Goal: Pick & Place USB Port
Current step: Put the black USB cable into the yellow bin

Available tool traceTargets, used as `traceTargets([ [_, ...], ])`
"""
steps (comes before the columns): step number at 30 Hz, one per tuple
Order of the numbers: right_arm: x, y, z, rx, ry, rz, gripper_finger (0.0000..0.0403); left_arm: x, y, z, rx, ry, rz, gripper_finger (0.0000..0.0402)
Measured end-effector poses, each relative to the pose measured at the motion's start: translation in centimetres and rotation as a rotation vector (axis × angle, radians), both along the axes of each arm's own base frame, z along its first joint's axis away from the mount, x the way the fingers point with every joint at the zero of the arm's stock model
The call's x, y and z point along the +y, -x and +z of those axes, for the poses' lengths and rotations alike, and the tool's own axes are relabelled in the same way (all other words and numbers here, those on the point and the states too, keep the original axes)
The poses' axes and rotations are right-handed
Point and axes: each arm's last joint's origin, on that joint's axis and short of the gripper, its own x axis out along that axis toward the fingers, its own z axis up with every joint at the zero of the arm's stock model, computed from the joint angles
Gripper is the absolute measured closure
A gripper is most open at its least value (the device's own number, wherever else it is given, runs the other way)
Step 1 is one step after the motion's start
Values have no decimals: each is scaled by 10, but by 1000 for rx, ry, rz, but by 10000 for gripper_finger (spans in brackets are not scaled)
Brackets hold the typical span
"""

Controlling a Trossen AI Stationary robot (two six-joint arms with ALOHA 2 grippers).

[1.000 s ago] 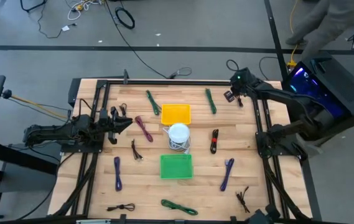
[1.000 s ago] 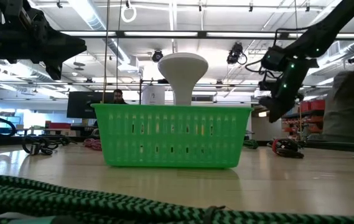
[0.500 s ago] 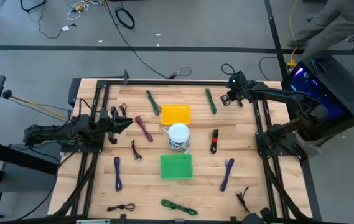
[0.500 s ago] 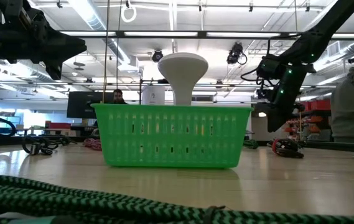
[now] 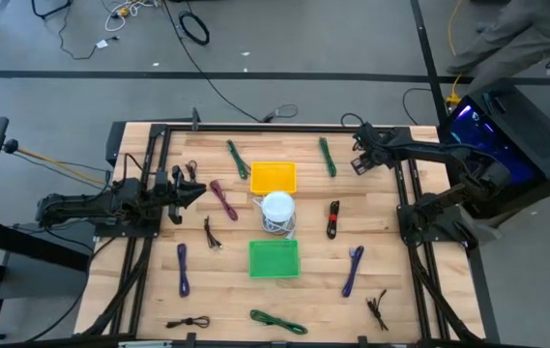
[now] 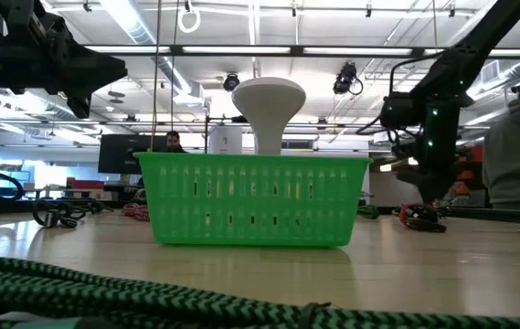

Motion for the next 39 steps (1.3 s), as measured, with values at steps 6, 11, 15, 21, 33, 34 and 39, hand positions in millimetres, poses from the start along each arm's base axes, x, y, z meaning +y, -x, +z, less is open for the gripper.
traceTargets([
  [6,2,-2,-4,1,49,-2,208,0,0,0,4,0,3,333],
  [11,8,-2,-8,-23,14,-4,208,0,0,0,3,5,2,333],
  [15,15,-2,-15,-18,9,15,208,0,0,0,3,5,2,333],
  [21,19,-1,-20,7,45,29,224,0,0,0,2,4,2,333],
  [33,19,-1,-20,19,39,36,387,0,0,-1,11,8,2,333],
  [34,19,-1,-20,18,39,36,387,0,0,-1,11,8,1,333],
  [39,19,-1,-19,30,34,51,393,0,0,-1,13,8,2,333],
])
